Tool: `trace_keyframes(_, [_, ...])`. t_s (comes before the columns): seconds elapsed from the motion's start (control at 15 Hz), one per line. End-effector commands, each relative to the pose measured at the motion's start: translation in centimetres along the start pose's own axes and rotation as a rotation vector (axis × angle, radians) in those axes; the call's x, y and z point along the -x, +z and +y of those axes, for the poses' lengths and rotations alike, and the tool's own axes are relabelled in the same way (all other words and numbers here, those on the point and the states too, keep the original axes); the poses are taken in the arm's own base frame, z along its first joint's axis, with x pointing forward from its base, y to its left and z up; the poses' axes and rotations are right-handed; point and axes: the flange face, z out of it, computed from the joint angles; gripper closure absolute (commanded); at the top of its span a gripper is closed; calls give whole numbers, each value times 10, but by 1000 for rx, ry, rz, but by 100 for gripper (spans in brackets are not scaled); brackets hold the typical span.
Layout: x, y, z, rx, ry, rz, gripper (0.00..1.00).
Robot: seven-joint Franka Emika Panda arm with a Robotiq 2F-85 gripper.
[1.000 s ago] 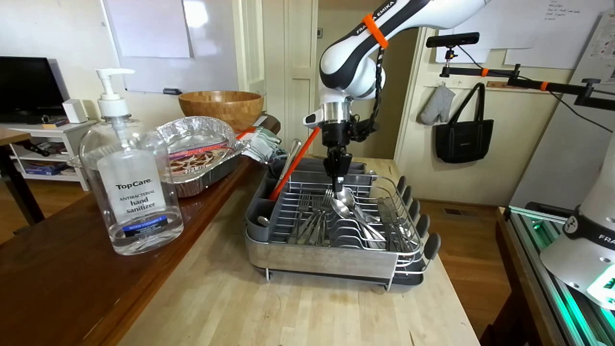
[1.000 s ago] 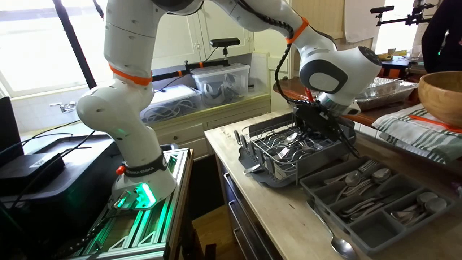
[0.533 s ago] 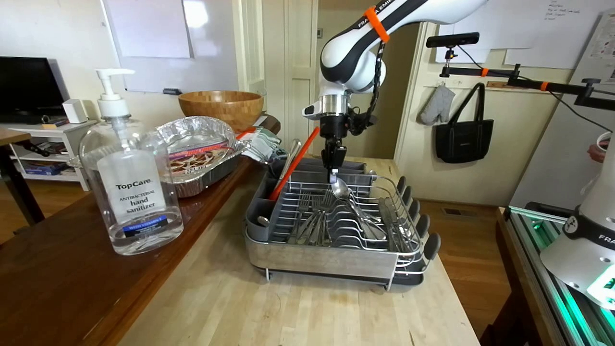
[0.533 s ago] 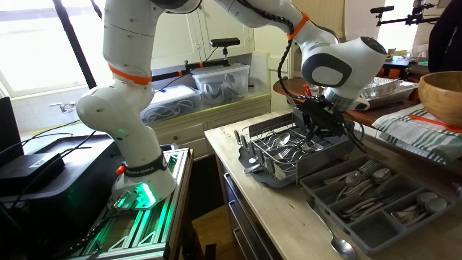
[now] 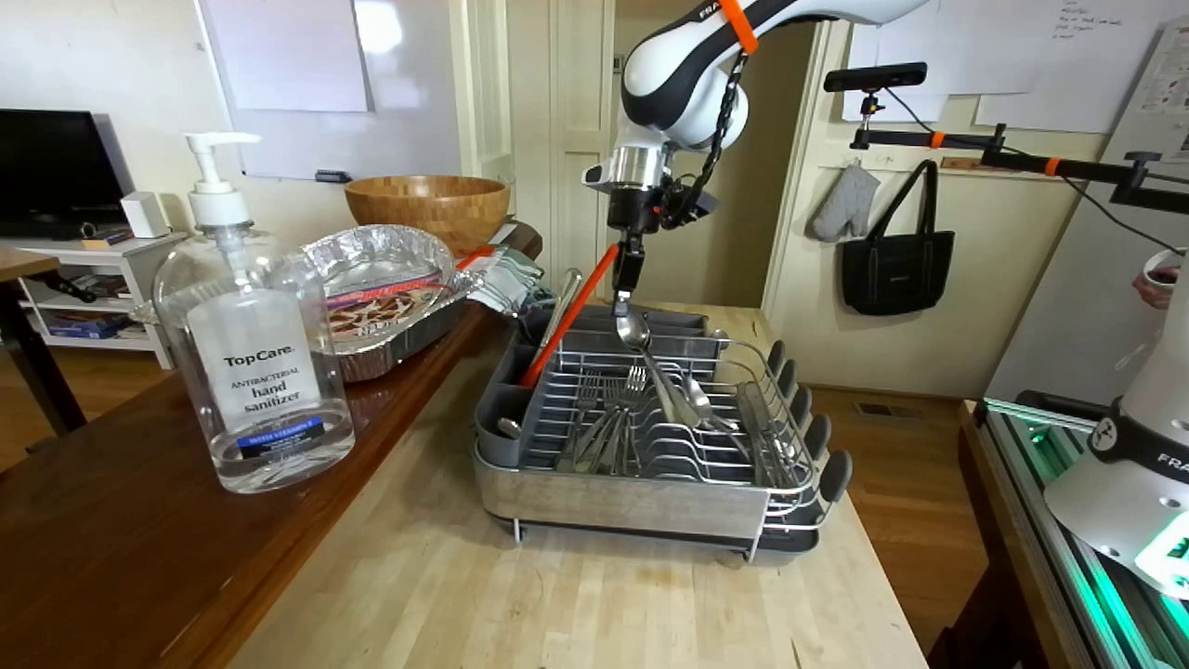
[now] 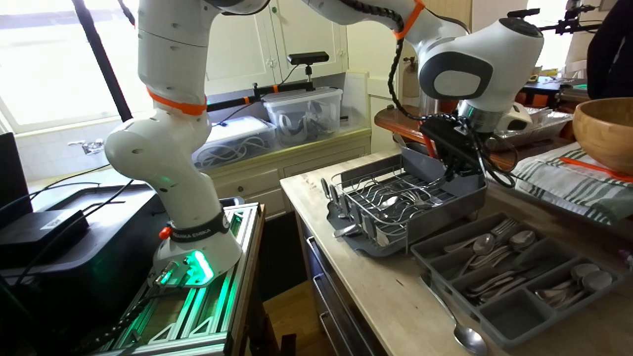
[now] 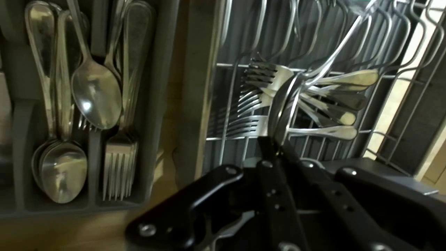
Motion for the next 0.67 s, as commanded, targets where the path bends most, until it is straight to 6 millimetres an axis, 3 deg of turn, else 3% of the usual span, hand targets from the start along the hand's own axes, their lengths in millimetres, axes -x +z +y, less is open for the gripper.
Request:
trace_keyframes(0.0, [-6,-15,3,61,129,79,98])
trace_keyframes(0.33, [-13,-28,7,146,259,187,98])
trace_keyframes(0.6, [-5,-49,13,115,242,172,98])
